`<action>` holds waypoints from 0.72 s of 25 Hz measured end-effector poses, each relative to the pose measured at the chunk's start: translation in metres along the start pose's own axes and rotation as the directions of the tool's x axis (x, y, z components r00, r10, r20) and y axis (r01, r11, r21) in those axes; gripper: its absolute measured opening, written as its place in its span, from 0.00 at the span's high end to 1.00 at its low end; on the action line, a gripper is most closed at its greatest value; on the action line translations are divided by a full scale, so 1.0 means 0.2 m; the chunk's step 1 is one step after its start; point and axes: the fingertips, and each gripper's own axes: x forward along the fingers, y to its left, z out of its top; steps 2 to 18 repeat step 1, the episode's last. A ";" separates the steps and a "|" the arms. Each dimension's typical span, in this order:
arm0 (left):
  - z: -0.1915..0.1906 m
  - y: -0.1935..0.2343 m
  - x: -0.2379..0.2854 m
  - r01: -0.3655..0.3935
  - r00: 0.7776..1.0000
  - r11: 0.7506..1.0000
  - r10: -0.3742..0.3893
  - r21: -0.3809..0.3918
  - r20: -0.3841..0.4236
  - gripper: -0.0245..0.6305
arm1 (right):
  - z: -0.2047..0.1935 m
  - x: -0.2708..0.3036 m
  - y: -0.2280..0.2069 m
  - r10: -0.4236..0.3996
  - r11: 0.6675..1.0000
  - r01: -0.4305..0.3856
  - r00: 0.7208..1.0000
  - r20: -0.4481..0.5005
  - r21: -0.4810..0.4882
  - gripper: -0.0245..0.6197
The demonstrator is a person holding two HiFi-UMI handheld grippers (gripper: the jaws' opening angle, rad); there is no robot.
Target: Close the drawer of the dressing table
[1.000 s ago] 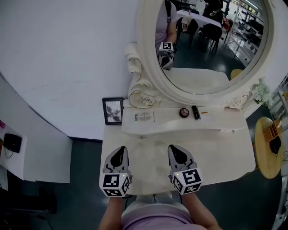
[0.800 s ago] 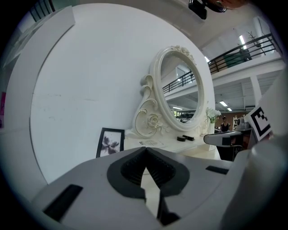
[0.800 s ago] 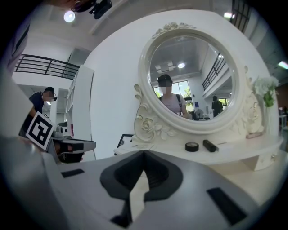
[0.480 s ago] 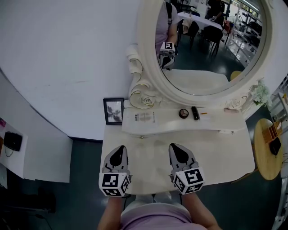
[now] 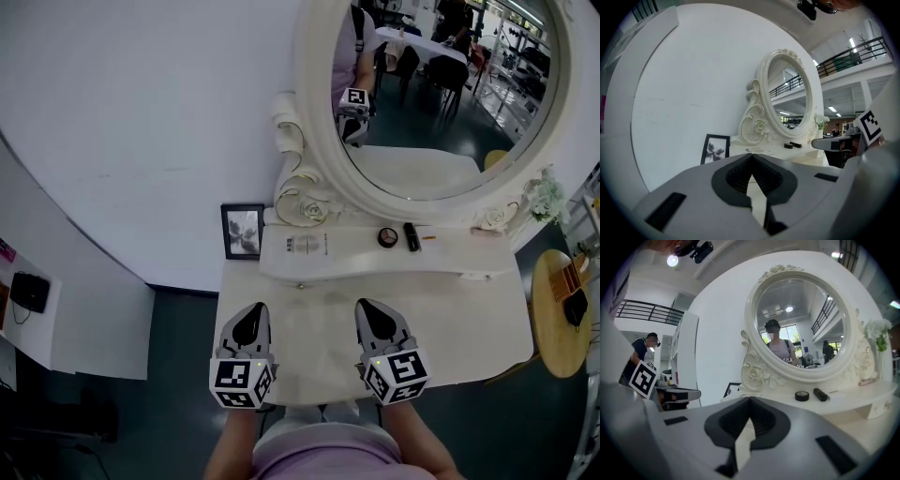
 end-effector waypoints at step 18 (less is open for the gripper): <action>0.00 0.00 0.00 0.000 1.000 1.000 0.000 0.000 0.000 0.96 | 0.00 0.00 0.00 0.002 1.000 -0.002 1.000 0.000 0.001 0.96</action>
